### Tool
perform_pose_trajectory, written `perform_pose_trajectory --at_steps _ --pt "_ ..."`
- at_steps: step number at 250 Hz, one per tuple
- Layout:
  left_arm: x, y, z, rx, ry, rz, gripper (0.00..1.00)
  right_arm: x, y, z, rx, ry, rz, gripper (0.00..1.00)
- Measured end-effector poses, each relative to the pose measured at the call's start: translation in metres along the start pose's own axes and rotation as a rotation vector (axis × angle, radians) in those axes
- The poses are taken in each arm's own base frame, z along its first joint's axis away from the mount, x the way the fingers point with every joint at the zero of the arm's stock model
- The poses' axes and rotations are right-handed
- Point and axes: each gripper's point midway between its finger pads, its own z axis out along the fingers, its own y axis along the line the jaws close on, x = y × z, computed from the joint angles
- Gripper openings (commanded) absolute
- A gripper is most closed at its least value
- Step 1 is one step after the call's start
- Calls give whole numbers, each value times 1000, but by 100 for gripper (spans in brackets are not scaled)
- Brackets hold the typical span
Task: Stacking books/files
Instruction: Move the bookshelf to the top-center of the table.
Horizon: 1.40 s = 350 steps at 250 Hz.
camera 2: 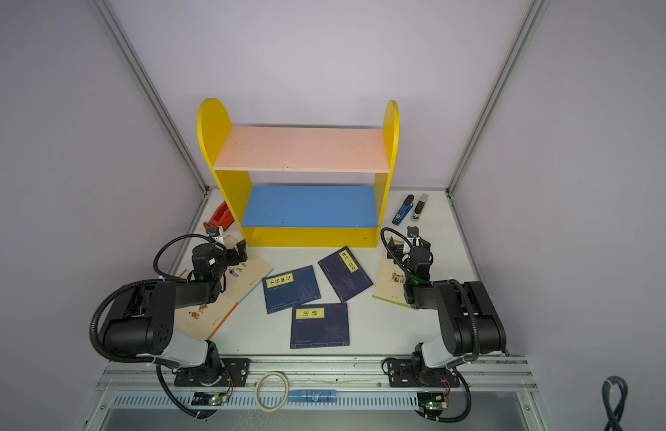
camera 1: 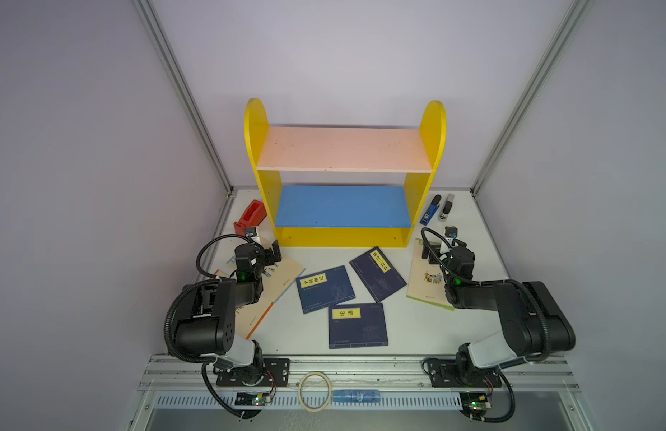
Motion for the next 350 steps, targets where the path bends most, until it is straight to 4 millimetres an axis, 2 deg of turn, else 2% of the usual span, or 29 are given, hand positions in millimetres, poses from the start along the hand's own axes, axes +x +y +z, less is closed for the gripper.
perform_pose_trajectory --at_steps 231,254,287,322,350 --pt "0 -2 0 4 -1 3 100 0 0 0 0 0 0 99" --pt "-7 -3 -4 6 -10 5 100 0 2 -4 -13 -5 -5 99" --pt "-36 -14 -23 32 -99 21 100 -18 2 -17 -17 -59 -4 99" --pt "-22 -12 -40 19 -94 21 100 -38 -3 -36 5 -129 14 99" --pt "-40 -13 -53 19 -148 16 100 -56 -5 -50 11 -167 46 99"
